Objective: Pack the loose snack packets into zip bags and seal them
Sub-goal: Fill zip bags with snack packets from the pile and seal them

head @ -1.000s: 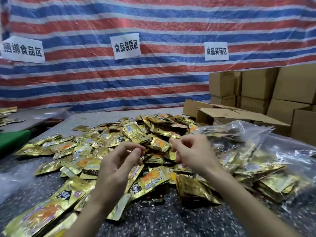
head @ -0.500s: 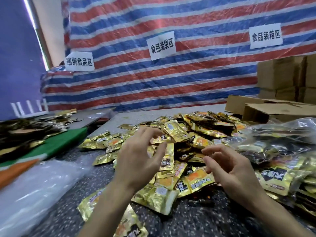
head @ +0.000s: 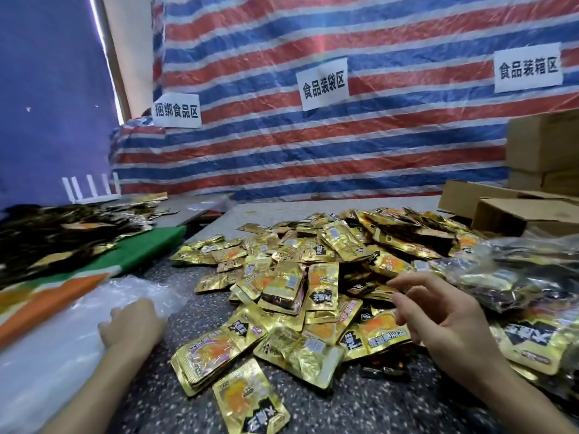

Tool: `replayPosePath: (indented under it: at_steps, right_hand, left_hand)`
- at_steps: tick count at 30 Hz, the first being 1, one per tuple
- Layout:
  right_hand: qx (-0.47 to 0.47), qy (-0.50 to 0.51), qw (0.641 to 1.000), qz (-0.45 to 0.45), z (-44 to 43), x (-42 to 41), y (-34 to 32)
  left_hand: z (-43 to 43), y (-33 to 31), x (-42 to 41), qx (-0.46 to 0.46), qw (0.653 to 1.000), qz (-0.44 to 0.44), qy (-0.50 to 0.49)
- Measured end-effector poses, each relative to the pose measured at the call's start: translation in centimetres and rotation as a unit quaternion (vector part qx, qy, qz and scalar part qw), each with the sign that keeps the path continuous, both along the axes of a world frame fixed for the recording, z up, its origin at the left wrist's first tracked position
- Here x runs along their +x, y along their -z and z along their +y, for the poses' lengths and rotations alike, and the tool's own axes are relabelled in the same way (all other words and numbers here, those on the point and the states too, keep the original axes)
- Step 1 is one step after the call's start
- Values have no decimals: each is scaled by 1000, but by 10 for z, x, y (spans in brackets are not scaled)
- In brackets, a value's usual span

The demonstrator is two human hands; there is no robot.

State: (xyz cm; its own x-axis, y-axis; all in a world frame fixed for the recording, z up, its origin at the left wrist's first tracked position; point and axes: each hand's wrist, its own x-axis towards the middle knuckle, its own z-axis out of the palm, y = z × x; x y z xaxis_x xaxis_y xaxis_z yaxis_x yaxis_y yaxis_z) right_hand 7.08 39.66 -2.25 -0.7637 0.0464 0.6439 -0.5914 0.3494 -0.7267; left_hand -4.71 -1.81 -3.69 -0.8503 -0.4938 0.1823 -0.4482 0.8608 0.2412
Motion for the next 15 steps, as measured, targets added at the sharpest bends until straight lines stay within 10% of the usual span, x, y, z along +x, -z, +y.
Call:
replayPosePath:
  at_steps: [10, 15]
  right_hand:
    - [7, 7, 1000, -10, 2, -2, 3]
    - [14, 5, 1000, -9, 6, -3, 5]
  left_hand:
    - [-11, -16, -10, 75, 982, 167, 37]
    - [-13, -24, -13, -28, 996, 82, 15]
